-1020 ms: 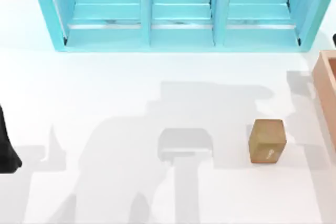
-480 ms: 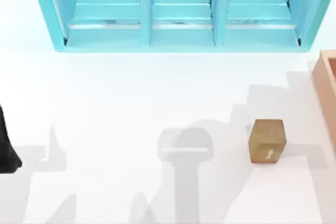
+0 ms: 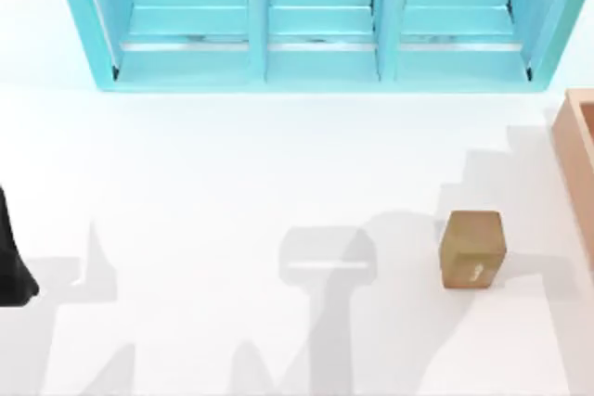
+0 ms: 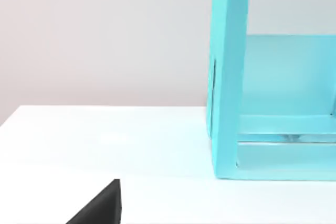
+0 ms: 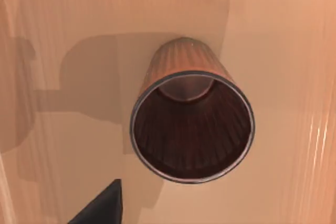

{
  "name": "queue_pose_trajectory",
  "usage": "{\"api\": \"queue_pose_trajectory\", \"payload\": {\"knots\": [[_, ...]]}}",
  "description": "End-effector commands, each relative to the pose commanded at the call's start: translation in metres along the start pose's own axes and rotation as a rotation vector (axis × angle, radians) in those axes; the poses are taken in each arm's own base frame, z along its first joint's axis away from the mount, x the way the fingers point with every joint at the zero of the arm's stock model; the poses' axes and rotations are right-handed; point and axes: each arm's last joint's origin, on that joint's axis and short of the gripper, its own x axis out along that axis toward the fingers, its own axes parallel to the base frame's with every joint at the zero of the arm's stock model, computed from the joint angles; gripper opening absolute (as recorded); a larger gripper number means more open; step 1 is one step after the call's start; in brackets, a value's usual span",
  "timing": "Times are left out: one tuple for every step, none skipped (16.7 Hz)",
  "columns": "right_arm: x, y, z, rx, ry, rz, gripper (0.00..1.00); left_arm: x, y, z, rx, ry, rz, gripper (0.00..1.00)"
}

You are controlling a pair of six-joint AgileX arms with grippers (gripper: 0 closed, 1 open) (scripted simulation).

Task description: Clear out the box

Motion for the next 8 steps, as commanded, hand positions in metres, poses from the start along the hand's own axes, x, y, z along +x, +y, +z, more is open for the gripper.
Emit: {"api": "queue_pose_trajectory", "payload": {"knots": [[0.010, 0.000, 0.000, 0.000, 0.000, 0.000, 1.00, 0.000, 0.000, 0.000, 0.000, 0.000, 0.000, 1.00], [0.020, 0.000, 0.001, 0.000, 0.000, 0.000, 1.00, 0.000, 0.000, 0.000, 0.000, 0.000, 0.000, 1.00], [0.030, 0.000, 0.001, 0.000, 0.000, 0.000, 1.00, 0.000, 0.000, 0.000, 0.000, 0.000, 0.000, 1.00], [0.041, 0.000, 0.000, 0.000, 0.000, 0.000, 1.00, 0.000, 0.000, 0.000, 0.000, 0.000, 0.000, 1.00], [0.050, 0.000, 0.000, 0.000, 0.000, 0.000, 1.00, 0.000, 0.000, 0.000, 0.000, 0.000, 0.000, 1.00], [0.059, -0.001, 0.000, 0.000, 0.001, 0.000, 1.00, 0.000, 0.000, 0.000, 0.000, 0.000, 0.000, 1.00], [0.066, -0.001, -0.001, 0.000, 0.001, 0.000, 1.00, 0.000, 0.000, 0.000, 0.000, 0.000, 0.000, 1.00], [0.071, -0.001, -0.001, 0.000, 0.000, 0.000, 1.00, 0.000, 0.000, 0.000, 0.000, 0.000, 0.000, 1.00]]}}
